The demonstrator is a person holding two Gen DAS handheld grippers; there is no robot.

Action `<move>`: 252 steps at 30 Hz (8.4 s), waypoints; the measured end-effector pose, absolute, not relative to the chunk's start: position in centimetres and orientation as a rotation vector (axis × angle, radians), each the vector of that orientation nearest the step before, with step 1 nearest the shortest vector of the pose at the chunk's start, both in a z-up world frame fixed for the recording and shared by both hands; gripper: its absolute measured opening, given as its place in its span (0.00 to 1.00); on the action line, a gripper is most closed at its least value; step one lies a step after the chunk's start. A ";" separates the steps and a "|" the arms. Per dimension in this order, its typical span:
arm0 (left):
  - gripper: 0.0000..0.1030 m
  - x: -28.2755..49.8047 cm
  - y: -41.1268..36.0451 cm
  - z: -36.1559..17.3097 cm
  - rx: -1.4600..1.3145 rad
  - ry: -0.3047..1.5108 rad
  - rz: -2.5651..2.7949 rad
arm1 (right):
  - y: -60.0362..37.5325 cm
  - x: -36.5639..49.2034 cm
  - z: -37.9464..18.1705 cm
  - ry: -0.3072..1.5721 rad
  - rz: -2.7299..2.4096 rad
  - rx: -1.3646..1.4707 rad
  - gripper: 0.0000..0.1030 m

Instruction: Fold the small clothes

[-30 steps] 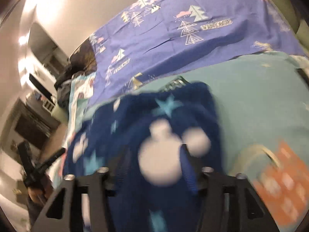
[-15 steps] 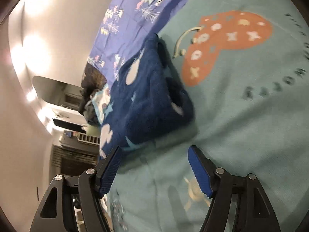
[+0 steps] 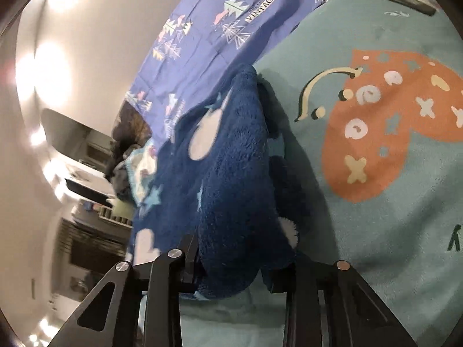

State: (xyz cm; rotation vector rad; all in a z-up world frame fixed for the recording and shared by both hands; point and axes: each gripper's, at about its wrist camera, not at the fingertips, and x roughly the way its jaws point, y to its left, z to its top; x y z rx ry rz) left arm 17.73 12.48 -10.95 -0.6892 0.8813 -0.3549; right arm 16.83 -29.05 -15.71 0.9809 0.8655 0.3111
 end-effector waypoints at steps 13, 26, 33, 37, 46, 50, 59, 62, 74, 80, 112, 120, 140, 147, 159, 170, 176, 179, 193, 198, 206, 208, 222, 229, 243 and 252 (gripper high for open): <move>0.31 2.7 12.8 -6.6 -0.523 0.876 -0.467 | -28.1 -2.0 -8.7 0.874 0.256 0.785 0.16; 0.45 -5.1 14.2 -5.8 -0.339 0.842 -0.268 | -27.1 -10.9 -6.3 0.863 -0.090 0.444 0.27; 0.45 -6.6 15.3 -0.2 -0.215 0.606 -0.122 | -26.8 -9.7 -2.8 0.715 -0.014 0.428 0.34; 0.48 -4.3 12.8 0.3 -0.244 0.581 -0.321 | -24.4 -5.9 -4.2 0.767 0.146 0.405 0.34; 0.50 -0.1 12.6 -9.7 -0.240 0.845 -0.209 | -27.5 -6.0 -11.9 0.930 0.132 0.583 0.32; 0.50 -0.3 11.7 -6.2 -0.190 0.799 -0.242 | -26.6 -4.8 -9.3 0.932 0.097 0.477 0.34; 0.60 4.1 7.0 -5.5 -0.103 0.748 -0.238 | -21.0 2.7 -7.4 0.868 0.061 0.256 0.42; 0.63 5.8 7.0 -8.9 -0.011 0.839 -0.117 | -20.2 3.7 -9.8 0.943 0.032 0.226 0.49; 0.68 5.3 7.1 -7.3 -0.011 0.794 -0.144 | -19.0 3.4 -10.0 0.933 -0.008 0.162 0.51; 0.68 4.2 5.4 -4.9 0.002 0.712 -0.234 | -18.4 3.4 -8.3 0.915 0.007 0.157 0.51; 0.76 2.5 15.7 -11.5 -0.393 0.932 -0.321 | -7.2 11.0 -5.6 0.874 0.299 0.224 0.63; 0.76 4.3 14.9 -12.3 -0.438 0.952 -0.420 | -6.9 14.9 -12.4 1.078 0.306 0.312 0.68; 0.31 3.6 13.9 -8.8 -0.395 0.879 -0.391 | -7.9 2.5 -7.6 1.025 0.424 0.361 0.74; 0.30 3.3 11.3 -5.2 -0.312 0.820 -0.413 | -10.7 0.5 -8.5 1.033 0.452 0.403 0.74; 0.28 3.0 4.9 -2.2 -0.172 0.783 -0.444 | -17.7 -0.5 -7.8 0.967 0.364 0.495 0.74; 0.27 2.4 2.0 -2.5 -0.100 0.777 -0.442 | -14.9 5.3 -2.3 0.957 0.520 0.322 0.82; 0.27 2.5 1.8 -2.8 -0.099 0.780 -0.449 | -8.1 9.9 -1.5 1.053 0.627 0.201 0.82; 0.27 2.4 1.6 -3.1 -0.089 0.782 -0.462 | -5.4 11.5 -2.1 1.110 0.629 0.141 0.82; 0.68 -0.7 3.1 -2.3 -0.059 0.700 -0.420 | -2.6 14.8 -4.3 1.151 0.544 0.049 0.27; 0.55 -1.3 2.8 -3.0 -0.009 0.703 -0.399 | -2.8 15.0 -4.0 1.159 0.565 0.077 0.27; 0.20 -0.9 1.2 0.2 -0.089 0.688 -0.534 | -6.8 13.9 -0.5 1.056 0.558 0.128 0.25; 0.20 -1.1 -0.8 1.7 -0.076 0.654 -0.596 | -9.1 13.6 1.0 1.022 0.557 0.150 0.25; 0.17 -2.2 -14.8 3.4 0.032 0.694 -0.951 | -26.0 10.6 -1.5 0.989 0.486 0.385 0.25; 0.48 -1.9 -9.8 6.2 -0.020 0.577 -0.913 | -30.3 11.0 -6.5 1.005 0.513 0.495 0.25; 0.48 -1.1 -13.9 -1.2 0.144 0.753 -0.786 | -33.8 10.1 -10.4 1.028 0.396 0.581 0.47; 0.49 -1.0 -14.1 -2.3 0.157 0.757 -0.774 | -34.3 0.5 -4.8 0.866 0.266 0.497 0.47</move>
